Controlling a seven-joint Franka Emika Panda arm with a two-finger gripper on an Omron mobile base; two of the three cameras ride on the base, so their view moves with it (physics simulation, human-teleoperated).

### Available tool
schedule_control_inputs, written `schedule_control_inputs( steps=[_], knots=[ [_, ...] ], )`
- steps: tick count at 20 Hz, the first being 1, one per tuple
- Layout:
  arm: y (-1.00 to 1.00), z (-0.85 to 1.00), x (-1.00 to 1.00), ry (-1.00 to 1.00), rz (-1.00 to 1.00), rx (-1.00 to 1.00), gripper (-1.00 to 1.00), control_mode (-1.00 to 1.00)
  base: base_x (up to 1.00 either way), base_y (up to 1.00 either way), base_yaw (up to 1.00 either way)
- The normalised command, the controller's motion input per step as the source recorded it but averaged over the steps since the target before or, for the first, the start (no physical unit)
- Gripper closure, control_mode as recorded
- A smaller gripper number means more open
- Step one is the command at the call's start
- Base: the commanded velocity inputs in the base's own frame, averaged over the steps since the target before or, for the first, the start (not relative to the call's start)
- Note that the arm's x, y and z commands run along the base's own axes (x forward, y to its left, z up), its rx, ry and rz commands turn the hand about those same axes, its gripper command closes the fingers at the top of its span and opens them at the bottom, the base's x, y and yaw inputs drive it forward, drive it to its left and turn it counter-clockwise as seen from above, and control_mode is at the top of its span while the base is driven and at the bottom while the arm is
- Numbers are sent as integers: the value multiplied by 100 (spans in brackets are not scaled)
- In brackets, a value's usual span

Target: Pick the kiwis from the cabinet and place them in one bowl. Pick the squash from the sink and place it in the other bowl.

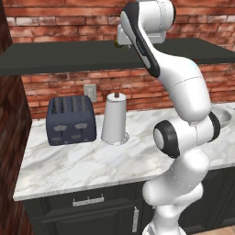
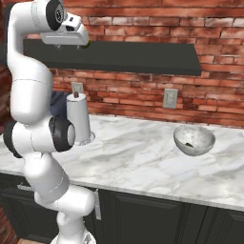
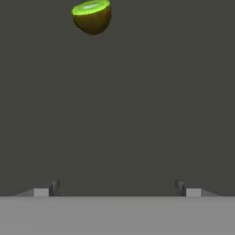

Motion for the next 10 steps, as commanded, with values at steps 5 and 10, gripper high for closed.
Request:
schedule_control_inputs(
  steps=[5, 10],
  knots=[
    [1, -4, 82, 4, 0, 3, -100, -100, 0, 0, 0],
    [12, -4, 74, 3, 1, 0, -100, -100, 0, 0, 0]
  ],
)
